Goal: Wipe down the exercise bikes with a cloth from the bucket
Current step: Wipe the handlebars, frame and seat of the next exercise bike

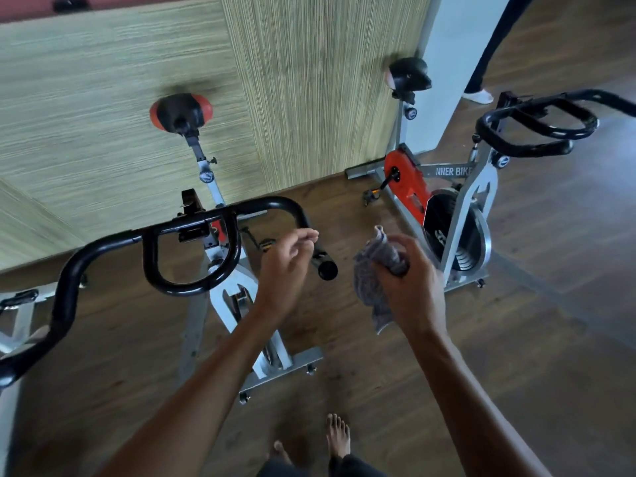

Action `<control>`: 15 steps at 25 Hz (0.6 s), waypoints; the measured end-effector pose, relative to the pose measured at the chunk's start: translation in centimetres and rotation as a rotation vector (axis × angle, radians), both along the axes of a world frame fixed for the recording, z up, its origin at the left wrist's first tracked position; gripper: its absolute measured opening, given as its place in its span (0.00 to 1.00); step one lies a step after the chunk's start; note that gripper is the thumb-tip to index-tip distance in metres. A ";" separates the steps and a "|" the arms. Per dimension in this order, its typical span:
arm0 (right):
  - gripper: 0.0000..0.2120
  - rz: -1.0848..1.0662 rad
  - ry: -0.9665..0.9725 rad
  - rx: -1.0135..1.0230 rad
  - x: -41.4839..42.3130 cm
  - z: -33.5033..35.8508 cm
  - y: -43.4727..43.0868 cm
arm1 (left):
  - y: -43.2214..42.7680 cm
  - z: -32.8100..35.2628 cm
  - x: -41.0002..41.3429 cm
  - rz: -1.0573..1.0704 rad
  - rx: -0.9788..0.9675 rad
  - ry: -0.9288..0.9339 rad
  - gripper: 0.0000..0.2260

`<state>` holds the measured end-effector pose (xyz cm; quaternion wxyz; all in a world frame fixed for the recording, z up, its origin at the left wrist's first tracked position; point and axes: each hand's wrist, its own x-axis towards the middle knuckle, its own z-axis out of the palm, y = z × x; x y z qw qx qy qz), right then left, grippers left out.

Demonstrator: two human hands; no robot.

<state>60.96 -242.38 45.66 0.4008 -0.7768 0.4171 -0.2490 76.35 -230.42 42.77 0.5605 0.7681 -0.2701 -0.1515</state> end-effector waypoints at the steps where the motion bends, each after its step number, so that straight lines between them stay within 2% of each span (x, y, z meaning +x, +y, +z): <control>1: 0.19 -0.023 -0.004 -0.016 0.2 -0.7 0.8 | 0.0 0.0 -0.2 -0.033 0.004 0.001 0.10; 7: 0.24 -0.126 -0.204 -0.021 4.1 -4.3 5.4 | 0.3 -0.9 -0.2 -0.149 0.049 0.012 0.11; 11: 0.26 -0.066 -0.432 -0.085 4.1 -8.2 8.0 | 0.7 -2.3 1.1 -0.252 -0.091 0.028 0.11; 15: 0.23 -0.087 -0.654 -0.296 5.9 -12.1 8.3 | 0.2 -5.4 2.4 -0.332 -0.315 -0.131 0.12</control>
